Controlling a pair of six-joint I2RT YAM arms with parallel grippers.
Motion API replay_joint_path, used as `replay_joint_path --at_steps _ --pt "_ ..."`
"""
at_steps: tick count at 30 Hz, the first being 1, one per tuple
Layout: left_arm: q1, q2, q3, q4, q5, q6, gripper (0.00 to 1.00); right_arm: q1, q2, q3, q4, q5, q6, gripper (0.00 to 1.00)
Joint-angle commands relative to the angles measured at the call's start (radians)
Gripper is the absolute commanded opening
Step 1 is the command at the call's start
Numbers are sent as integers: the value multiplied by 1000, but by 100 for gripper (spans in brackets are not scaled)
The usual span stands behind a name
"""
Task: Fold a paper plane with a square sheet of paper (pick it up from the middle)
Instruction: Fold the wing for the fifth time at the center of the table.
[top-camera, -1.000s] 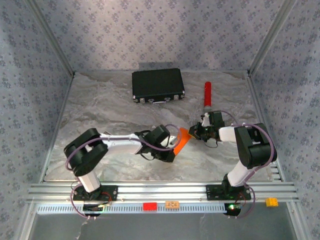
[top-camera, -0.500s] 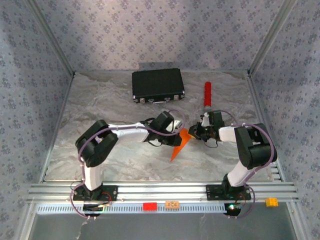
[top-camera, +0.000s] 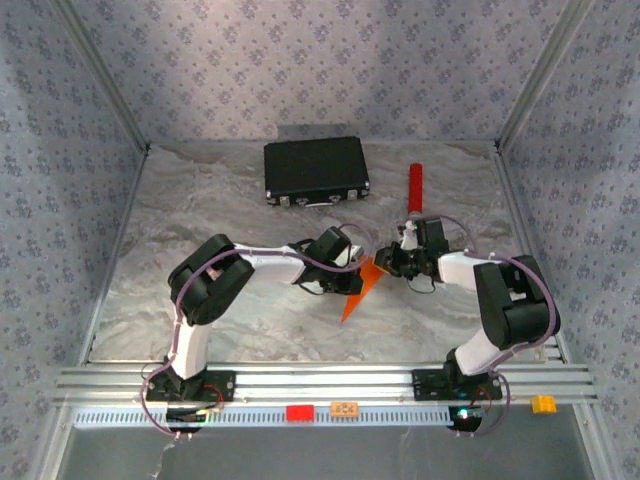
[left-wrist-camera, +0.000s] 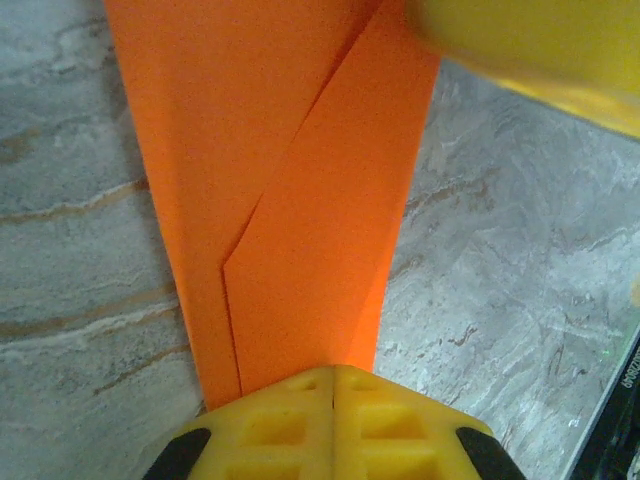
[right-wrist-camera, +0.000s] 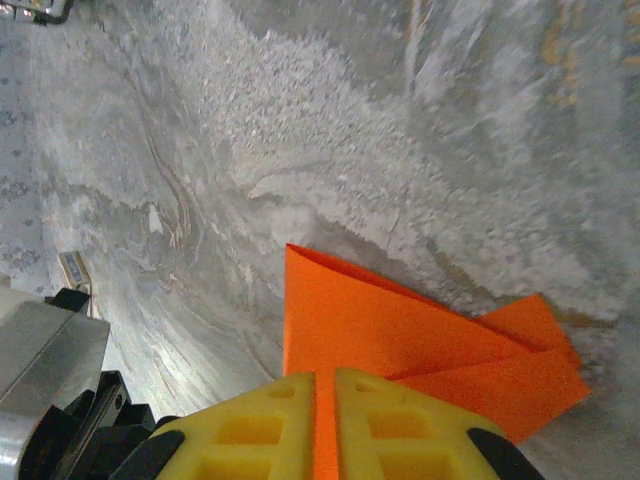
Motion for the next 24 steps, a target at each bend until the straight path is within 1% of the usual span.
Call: replay_joint_path --at_steps 1,6,14,19,24 --pt "3 7 -43 -5 -30 -33 3 15 39 13 -36 -5 -31 15" --pt "3 -2 -70 24 -38 -73 2 -38 85 15 -29 11 -42 14" --pt "3 -14 -133 100 -38 -139 1 -147 123 24 40 -34 -19 14" --pt "1 -36 -180 150 -55 -180 1 -174 74 28 55 -48 -14 15" --pt "-5 -74 -199 174 -111 -202 1 -154 -44 24 -30 0 -13 16"
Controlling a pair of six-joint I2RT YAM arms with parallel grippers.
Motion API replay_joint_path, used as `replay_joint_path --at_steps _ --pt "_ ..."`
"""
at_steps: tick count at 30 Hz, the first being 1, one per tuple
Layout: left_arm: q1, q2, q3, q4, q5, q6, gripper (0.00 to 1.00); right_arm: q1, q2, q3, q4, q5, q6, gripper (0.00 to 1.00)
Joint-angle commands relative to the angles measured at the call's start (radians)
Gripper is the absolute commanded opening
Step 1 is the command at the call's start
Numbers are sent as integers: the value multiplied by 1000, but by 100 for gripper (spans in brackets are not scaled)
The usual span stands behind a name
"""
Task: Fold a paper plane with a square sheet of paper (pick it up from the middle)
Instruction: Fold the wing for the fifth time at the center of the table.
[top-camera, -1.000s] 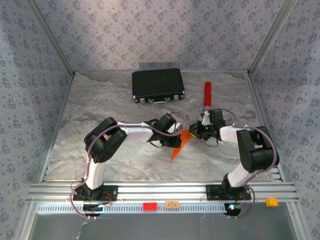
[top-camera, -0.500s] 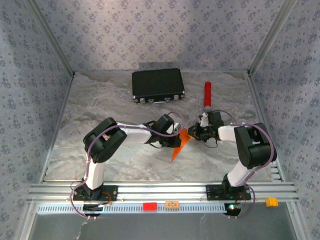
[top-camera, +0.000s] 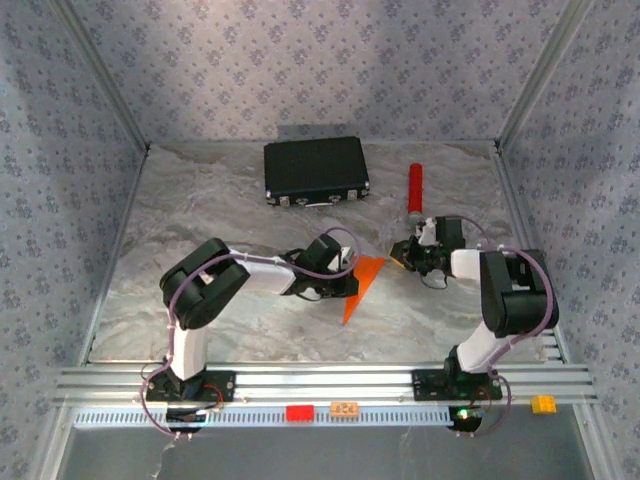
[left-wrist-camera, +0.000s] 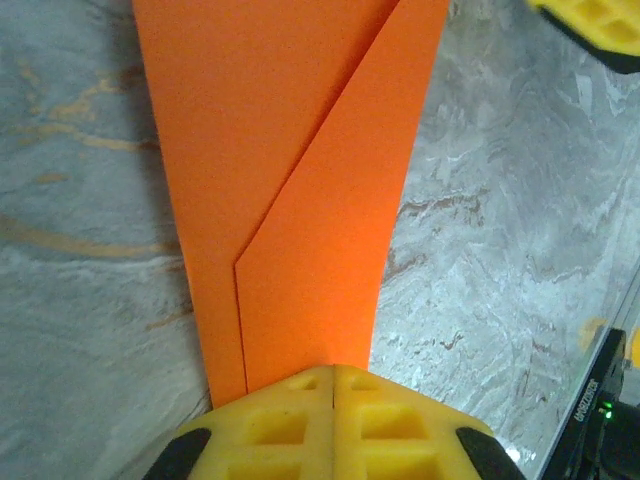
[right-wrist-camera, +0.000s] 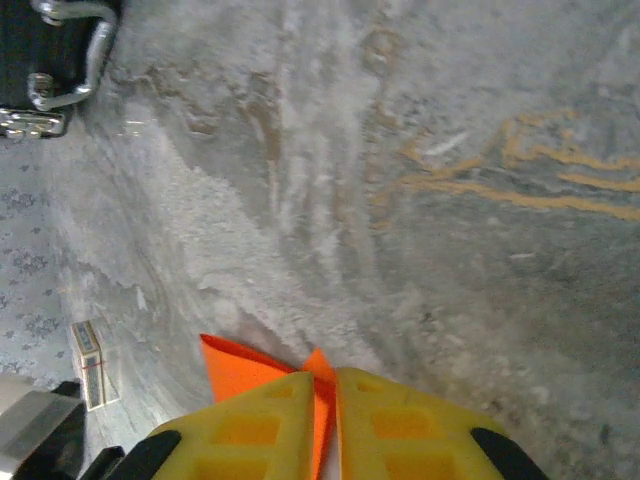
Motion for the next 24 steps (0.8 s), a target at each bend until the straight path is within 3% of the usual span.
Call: replay_joint_path --at_steps 1,6,11,15,18,24 --pt "-7 -25 -40 -46 -87 -32 1 26 -102 1 -66 51 1 17" --pt "-27 -95 -58 1 -140 -49 8 102 -214 -46 -142 116 0 19" --pt "-12 -196 -76 -76 -208 2 11 163 -320 -117 -180 164 42 22" --pt "29 -242 -119 -67 -166 24 19 212 -382 -150 -218 188 60 24" --pt "49 -236 -111 -107 -128 57 19 251 -412 -185 -189 200 106 30" --pt "65 -185 -88 -95 -38 70 20 326 -408 -189 -191 232 130 31"
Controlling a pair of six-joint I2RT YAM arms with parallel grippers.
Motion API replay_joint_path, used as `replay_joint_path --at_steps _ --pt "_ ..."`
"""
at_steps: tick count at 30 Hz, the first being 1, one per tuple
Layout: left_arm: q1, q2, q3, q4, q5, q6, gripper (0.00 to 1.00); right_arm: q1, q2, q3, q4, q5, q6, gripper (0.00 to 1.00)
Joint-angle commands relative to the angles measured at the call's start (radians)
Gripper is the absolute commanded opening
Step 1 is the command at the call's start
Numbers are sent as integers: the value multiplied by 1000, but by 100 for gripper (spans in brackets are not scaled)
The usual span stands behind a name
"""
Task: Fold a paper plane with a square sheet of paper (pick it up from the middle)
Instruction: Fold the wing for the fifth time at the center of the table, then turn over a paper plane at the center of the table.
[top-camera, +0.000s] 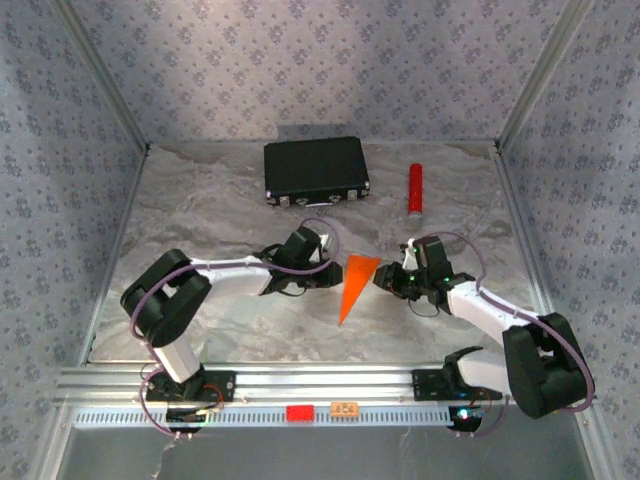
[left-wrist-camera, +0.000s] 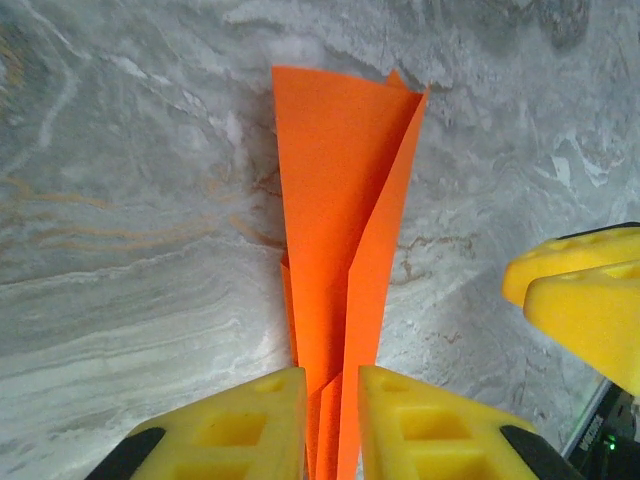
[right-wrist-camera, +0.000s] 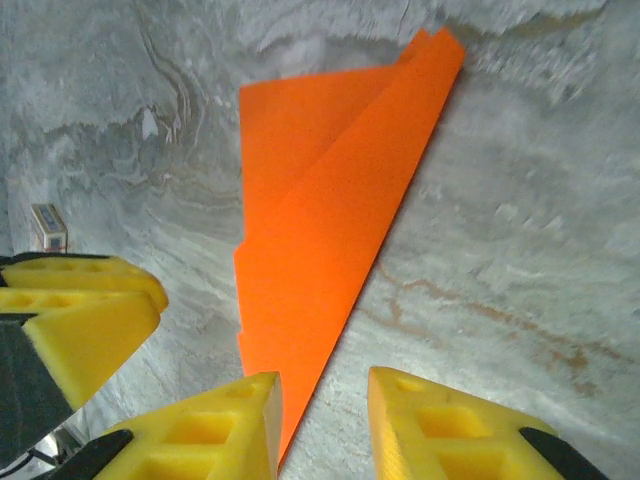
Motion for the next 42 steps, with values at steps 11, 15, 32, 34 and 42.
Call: replay_joint_path --at_steps 11,15,32,34,42 --pt "4 93 48 -25 126 26 20 98 79 28 11 30 23 29" --pt "4 100 50 -34 128 27 20 107 98 31 25 23 22 28" --pt "2 137 65 -72 176 49 19 123 141 37 48 3 17 26" --pt "2 134 64 -81 174 52 18 126 147 39 54 -2 19 25" --pt "2 122 53 -70 206 57 16 133 175 48 63 -16 14 23"
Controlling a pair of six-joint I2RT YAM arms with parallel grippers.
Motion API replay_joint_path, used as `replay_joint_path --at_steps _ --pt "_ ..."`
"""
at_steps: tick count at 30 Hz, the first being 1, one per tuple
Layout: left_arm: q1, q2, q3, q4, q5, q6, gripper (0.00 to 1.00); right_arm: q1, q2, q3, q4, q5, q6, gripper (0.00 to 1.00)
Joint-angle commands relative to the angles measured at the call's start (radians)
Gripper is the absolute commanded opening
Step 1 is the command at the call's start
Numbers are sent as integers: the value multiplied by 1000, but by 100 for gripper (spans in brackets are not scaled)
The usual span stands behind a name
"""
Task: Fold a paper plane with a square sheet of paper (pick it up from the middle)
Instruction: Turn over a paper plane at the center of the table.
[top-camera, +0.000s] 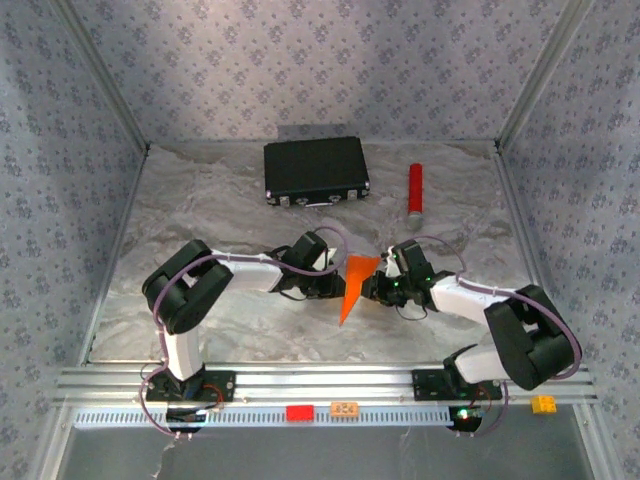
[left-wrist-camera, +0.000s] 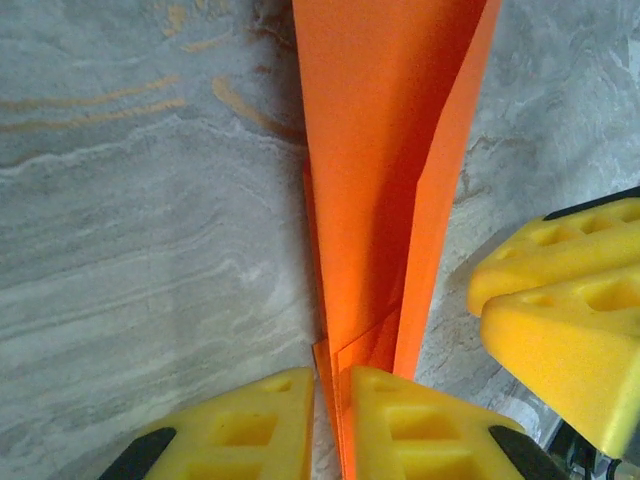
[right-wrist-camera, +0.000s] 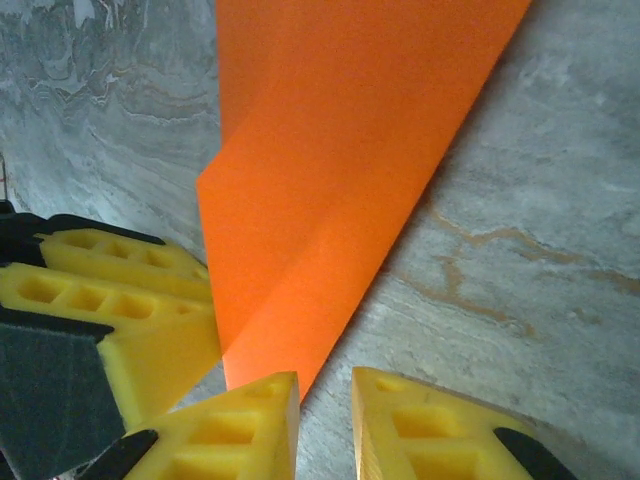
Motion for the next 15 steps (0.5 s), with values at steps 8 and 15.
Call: replay_joint_path --at_steps 8,15 --pt "2 11 12 0 76 18 18 12 51 34 6 -28 -1 22" --pt "0 22 18 -20 93 31 19 11 58 30 12 -39 1 21"
